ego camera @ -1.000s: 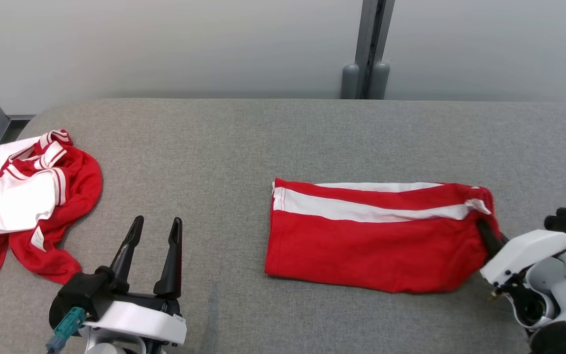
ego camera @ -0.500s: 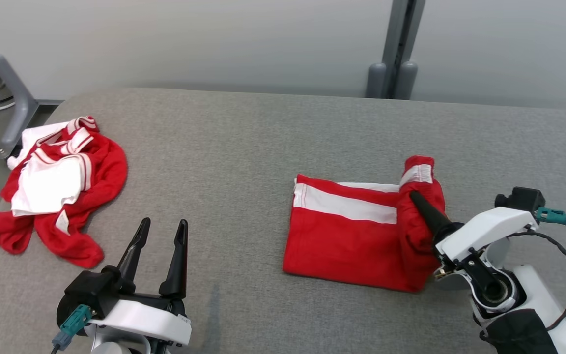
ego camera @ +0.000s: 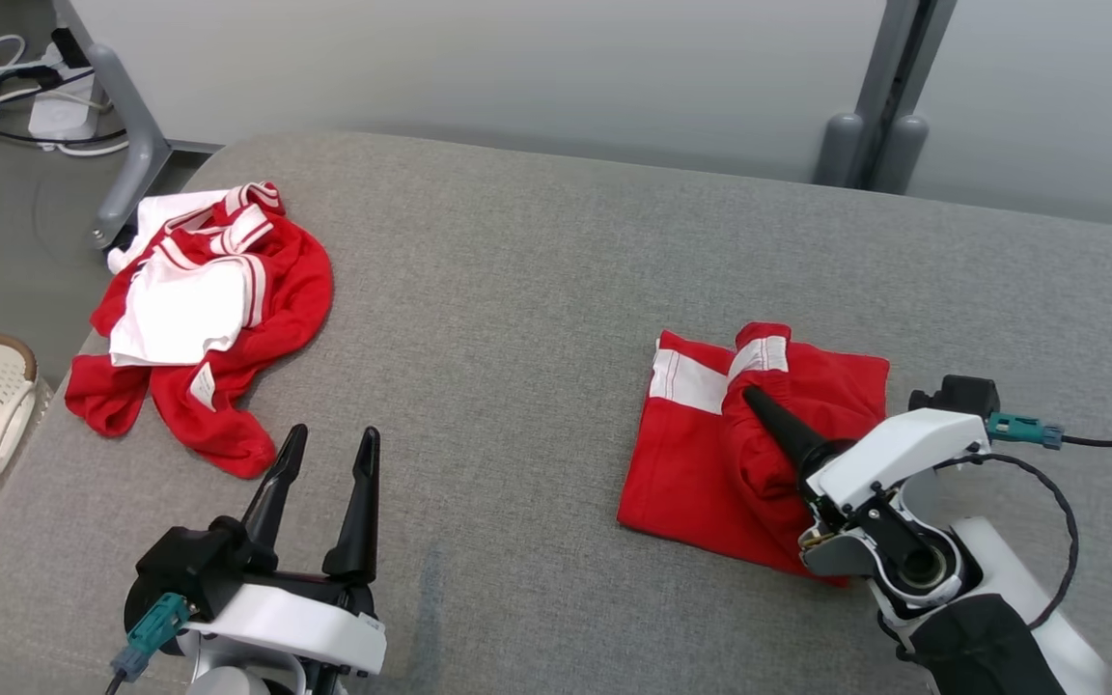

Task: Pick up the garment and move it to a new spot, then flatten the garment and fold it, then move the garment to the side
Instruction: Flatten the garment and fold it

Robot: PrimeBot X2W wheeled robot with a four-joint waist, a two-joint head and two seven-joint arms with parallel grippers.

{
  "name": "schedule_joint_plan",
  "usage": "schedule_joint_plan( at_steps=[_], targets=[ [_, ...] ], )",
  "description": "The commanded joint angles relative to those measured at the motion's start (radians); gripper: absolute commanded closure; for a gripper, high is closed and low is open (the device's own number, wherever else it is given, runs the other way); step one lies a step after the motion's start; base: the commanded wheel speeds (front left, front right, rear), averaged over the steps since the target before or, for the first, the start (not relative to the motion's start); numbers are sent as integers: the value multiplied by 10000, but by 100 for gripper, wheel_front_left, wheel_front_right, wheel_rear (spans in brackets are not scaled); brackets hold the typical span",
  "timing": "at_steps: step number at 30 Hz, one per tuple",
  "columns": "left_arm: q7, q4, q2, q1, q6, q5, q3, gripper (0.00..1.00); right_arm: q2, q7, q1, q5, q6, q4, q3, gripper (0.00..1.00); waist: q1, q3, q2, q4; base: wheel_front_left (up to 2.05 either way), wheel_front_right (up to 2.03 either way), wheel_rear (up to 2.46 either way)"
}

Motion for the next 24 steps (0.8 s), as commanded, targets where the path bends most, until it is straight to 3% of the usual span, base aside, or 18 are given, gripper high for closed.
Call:
schedule_joint_plan(
  at_steps=[1, 4, 5, 6, 7, 8, 17, 21, 24],
  targets=[
    [-20, -8, 25, -122, 32, -66, -14, 0, -72, -122, -146, 116, 5, 144, 118, 100, 0, 32, 0, 66, 0, 0, 0],
    [-20, 24, 29, -132, 47, -90, -40, 0, -62, -337, -388, 353, 6, 549, 509, 100, 0, 45, 0, 131, 0, 0, 0],
    [-20, 28, 27, -141, 52, -89, -42, 0, -65, -409, -472, 437, 6, 654, 635, 93, 0, 45, 0, 139, 0, 0, 0],
    [-20, 34, 27, -146, 58, -83, -32, 0, -63, -460, -539, 515, 6, 733, 761, 68, 0, 39, 0, 141, 0, 0, 0],
    [-20, 34, 26, -146, 63, -83, -21, 0, -63, -498, -593, 611, 6, 798, 889, 21, 0, 32, 0, 134, 0, 0, 0],
    [-20, 32, 29, -140, 76, -74, 8, 0, -64, -526, -634, 685, 6, 865, 1018, 0, 0, 27, 0, 118, 0, 0, 0],
    [-20, 23, 27, -74, 95, 17, 95, 0, -98, -949, -784, 1399, 5, -161, 1538, 0, 0, -93, 0, -330, 0, 0, 0],
    [-20, -33, 26, 0, 97, 57, 130, 0, -785, -1573, -466, 928, 5, -1256, 1351, 0, 0, -180, 0, -556, 0, 0, 0],
    [-20, -126, 28, 39, 85, 87, 151, 0, -1638, -2519, -227, -123, 5, -1487, 1234, 0, 0, -283, 0, -663, 0, 0, 0]
  ],
)
